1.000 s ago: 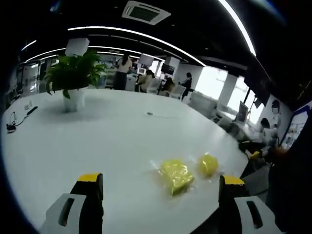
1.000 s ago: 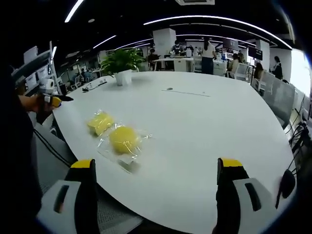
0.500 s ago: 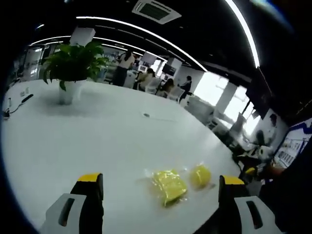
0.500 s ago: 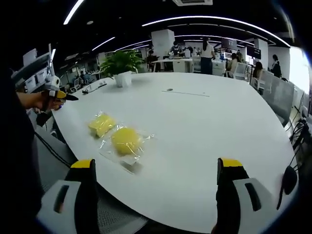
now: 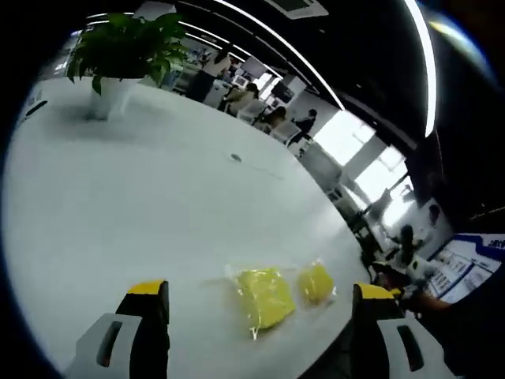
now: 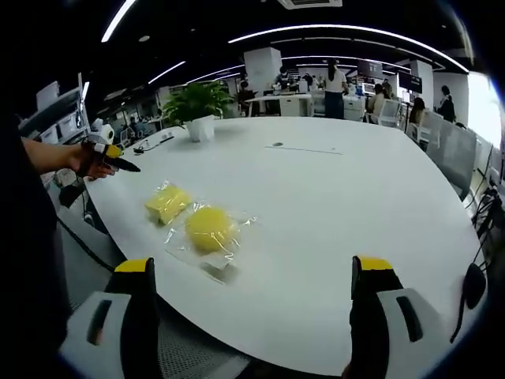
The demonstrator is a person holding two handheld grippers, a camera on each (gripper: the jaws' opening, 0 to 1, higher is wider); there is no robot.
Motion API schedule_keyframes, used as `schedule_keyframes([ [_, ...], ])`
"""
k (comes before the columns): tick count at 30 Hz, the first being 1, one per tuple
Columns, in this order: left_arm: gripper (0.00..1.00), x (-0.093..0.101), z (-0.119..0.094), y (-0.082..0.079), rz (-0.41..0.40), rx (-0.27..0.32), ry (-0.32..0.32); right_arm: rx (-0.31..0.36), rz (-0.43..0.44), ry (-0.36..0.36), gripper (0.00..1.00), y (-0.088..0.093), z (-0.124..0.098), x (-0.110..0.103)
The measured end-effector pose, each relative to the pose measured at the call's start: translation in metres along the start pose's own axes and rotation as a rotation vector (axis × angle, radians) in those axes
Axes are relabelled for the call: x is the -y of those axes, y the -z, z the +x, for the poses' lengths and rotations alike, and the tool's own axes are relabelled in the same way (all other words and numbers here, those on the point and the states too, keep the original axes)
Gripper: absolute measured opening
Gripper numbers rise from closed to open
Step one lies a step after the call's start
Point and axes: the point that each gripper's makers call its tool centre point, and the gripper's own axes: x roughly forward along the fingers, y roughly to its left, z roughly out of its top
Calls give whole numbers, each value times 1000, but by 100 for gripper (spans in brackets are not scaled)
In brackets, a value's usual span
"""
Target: Compare the silicone blocks by pressing each to a similar depth, holding the contact briefly, and releasing to observe deformation and rebound differences across the visible hardness samples.
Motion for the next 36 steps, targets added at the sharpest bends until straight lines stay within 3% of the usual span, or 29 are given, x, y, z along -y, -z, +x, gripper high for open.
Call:
schedule_keyframes([
  [9, 93, -24, 30, 15, -47, -79, -12, 9, 7, 14, 97, -2, 2, -1],
  [15, 84, -25, 40, 18, -70, -88, 2, 9, 29, 6, 97, 0, 1, -3],
  [19, 72, -29, 51, 22, -119, -88, 7, 3, 44, 4, 97, 3, 1, -5],
  [23, 67, -32, 61, 25, -140, -93, 19, -4, 51, -2, 97, 6, 1, -8],
  [26, 51, -29, 64, 29, -178, -109, 53, -4, 58, 0, 97, 6, 1, -7],
  [36, 30, -31, 77, 30, -225, -104, 57, -14, 71, -14, 97, 11, 4, -11],
])
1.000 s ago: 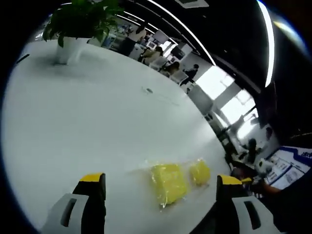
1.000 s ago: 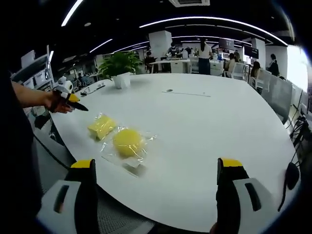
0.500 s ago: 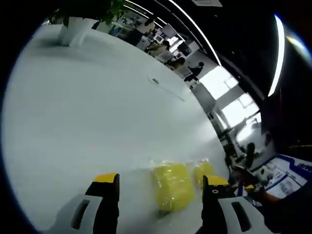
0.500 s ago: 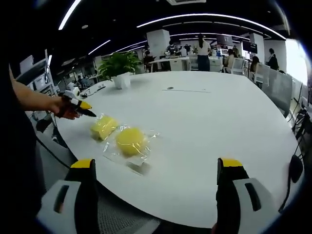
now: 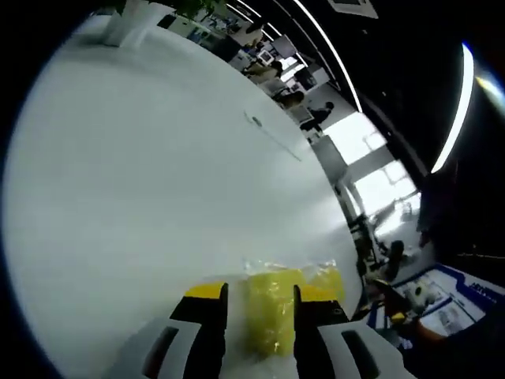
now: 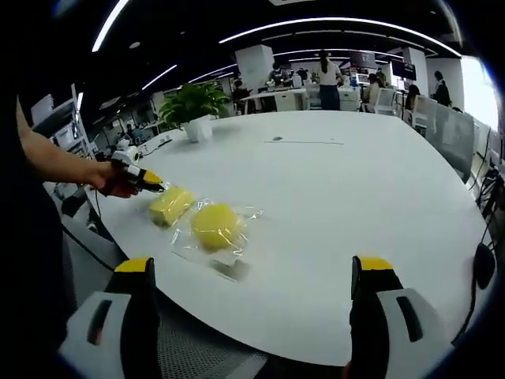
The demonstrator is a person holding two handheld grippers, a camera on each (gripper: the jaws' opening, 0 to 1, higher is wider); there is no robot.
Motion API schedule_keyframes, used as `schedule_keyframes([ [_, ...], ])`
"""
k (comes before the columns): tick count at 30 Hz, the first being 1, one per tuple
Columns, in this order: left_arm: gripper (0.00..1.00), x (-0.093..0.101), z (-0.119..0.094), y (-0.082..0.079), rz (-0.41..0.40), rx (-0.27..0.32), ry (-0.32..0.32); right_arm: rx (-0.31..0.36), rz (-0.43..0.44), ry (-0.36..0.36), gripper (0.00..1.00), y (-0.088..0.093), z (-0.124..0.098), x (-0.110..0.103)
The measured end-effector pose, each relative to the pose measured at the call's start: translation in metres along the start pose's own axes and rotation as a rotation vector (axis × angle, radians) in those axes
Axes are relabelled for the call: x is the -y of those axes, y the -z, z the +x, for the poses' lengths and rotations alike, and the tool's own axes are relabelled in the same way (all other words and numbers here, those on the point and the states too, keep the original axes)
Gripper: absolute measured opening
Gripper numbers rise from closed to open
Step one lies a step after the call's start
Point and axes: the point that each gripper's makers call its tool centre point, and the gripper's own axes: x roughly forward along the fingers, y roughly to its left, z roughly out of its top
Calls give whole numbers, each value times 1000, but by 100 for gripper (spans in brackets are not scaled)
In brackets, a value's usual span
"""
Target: Compare the silicone blocks by pressing each to a similar depth, holding the contact briefly, and releasing to observe deformation and rebound differences across the visible hardness samples.
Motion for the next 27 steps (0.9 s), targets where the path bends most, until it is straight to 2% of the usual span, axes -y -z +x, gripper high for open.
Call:
schedule_keyframes([
  [3, 26, -1, 4, -3, -34, 19, 10, 1, 5, 1, 97, 0, 0, 1],
  [12, 10, -8, 15, 2, -45, 5, -19, 6, 10, 10, 96, -1, -11, 4],
  [16, 10, -6, 18, 0, -107, 13, 8, 5, 26, 32, 96, 3, -19, 9],
  [22, 10, -4, 21, 1, -129, 3, 28, 11, 31, 52, 96, 1, -25, 14],
  [24, 6, 0, 21, 2, -135, -19, 31, 20, 41, 52, 96, -1, -25, 15],
  [27, 1, 4, 23, 3, -106, -23, 36, 31, 49, 54, 96, -3, -25, 13],
])
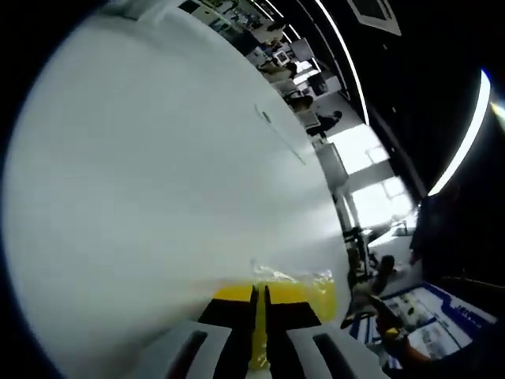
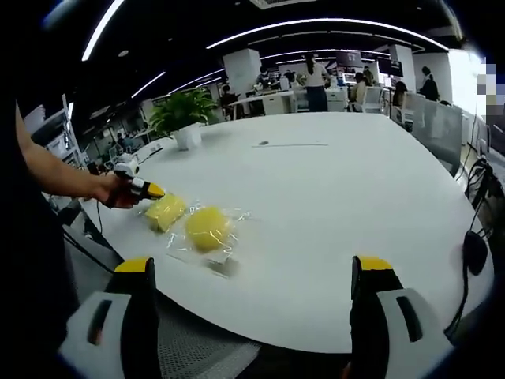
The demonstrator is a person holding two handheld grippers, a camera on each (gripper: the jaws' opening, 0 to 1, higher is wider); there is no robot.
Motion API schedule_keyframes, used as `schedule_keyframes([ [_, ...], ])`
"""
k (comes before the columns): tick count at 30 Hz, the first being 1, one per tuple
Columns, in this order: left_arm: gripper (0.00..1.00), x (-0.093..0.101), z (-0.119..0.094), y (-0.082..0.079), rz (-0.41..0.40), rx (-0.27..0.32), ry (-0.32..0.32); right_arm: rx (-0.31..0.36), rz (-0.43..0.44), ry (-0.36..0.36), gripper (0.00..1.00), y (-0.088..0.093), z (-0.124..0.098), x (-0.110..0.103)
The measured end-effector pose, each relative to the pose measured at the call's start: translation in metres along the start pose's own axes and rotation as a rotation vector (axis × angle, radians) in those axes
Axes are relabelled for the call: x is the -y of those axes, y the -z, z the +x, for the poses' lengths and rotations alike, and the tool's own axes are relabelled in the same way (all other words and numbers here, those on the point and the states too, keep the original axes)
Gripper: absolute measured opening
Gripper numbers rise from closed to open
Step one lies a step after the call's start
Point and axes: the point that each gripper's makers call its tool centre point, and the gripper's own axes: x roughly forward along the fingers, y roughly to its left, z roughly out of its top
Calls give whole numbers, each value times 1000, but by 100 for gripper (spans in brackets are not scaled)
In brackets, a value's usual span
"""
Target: Compare the silicone blocks by pressing each to a similar depth, holding the contact briefly, and releasing to observe deformation and rebound differences across the visible hardness samples.
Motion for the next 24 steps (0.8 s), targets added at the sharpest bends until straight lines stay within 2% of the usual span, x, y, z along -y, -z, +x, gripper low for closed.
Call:
schedule_keyframes([
  [1, 0, 0, 1, 2, 12, -15, -3, 1, 1, 0, 96, 0, 0, 0],
  [3, 0, -4, 3, 9, -27, -63, -32, 9, 7, -4, 96, -2, 2, -3],
  [4, 0, -3, 3, 10, -23, -64, -27, 12, 9, -7, 96, -2, 2, -4],
  [5, 0, 0, 2, 8, 30, -50, -28, 12, 8, -7, 96, -2, 3, -5],
  [6, 0, -1, 2, 8, 38, -49, -31, 13, 6, -9, 96, -3, 4, -6],
  [9, 0, 2, 1, 7, 22, -48, -21, 12, 0, -13, 96, -4, 5, -10],
  [15, 0, 2, -3, 3, 49, -32, -20, 7, -10, -17, 96, -4, 6, -12],
  [24, 0, 24, -11, -7, 76, 25, 10, 10, -19, -22, 96, -8, 6, -15],
])
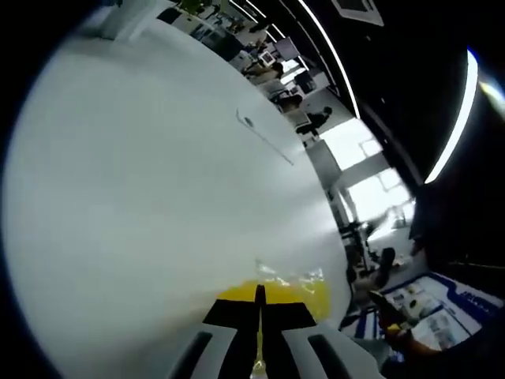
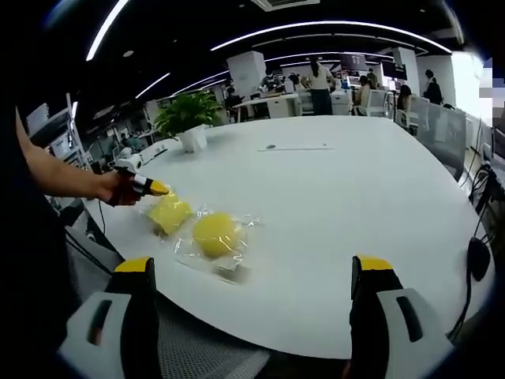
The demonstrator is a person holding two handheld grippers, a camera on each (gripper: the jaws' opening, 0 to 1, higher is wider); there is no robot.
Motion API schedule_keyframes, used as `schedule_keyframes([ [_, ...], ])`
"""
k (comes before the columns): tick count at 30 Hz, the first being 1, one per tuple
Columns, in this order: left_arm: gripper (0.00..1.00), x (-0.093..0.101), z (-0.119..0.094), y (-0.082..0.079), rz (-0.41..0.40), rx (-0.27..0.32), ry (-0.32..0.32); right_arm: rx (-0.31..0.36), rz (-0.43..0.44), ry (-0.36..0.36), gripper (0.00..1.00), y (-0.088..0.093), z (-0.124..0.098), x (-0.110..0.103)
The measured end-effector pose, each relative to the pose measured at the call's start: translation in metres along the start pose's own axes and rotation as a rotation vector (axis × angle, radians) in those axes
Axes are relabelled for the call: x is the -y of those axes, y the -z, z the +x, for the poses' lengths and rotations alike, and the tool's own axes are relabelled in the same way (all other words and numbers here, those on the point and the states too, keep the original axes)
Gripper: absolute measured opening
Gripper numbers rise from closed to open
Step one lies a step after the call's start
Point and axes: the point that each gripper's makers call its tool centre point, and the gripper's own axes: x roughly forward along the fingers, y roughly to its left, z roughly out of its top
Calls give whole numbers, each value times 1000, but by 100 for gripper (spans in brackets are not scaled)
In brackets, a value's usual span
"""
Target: Compare the silicone blocks by pressing each to a similar depth, holding the contact briefly, and releasing to observe deformation and rebound differences across the visible hardness samples.
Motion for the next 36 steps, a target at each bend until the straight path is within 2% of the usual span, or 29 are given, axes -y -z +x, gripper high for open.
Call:
schedule_keyframes([
  [5, 0, 10, -6, -5, 54, 12, 21, 20, -6, 3, 96, -9, -1, -1],
  [10, 0, 21, -10, -14, 89, 26, 44, 17, -18, -8, 96, -9, 0, -7],
  [16, 0, 37, -16, -23, 119, 59, 43, 25, -20, -8, 96, -11, -2, -8],
  [18, 0, 44, -17, -24, 132, 57, 65, 25, -18, -7, 96, -9, -1, -8],
  [19, 0, 53, -18, -24, 191, 51, 102, 23, -18, -8, 96, -9, -1, -8],
  [20, 0, 55, -19, -25, 240, 59, 99, 22, -18, -9, 96, -8, 0, -8],
  [22, 0, 61, -19, -22, 223, 48, 90, 27, -15, -12, 96, -8, 1, -9],
  [24, 0, 65, -20, -23, 252, 53, 81, 37, -6, -11, 96, -10, 1, -11],
  [27, 0, 71, -26, -33, 356, 87, 74, 41, -3, -13, 96, -9, 3, -14],
  [36, 0, 101, -43, -56, 452, 136, 100, 42, -3, -8, 96, -9, 1, -16],
])
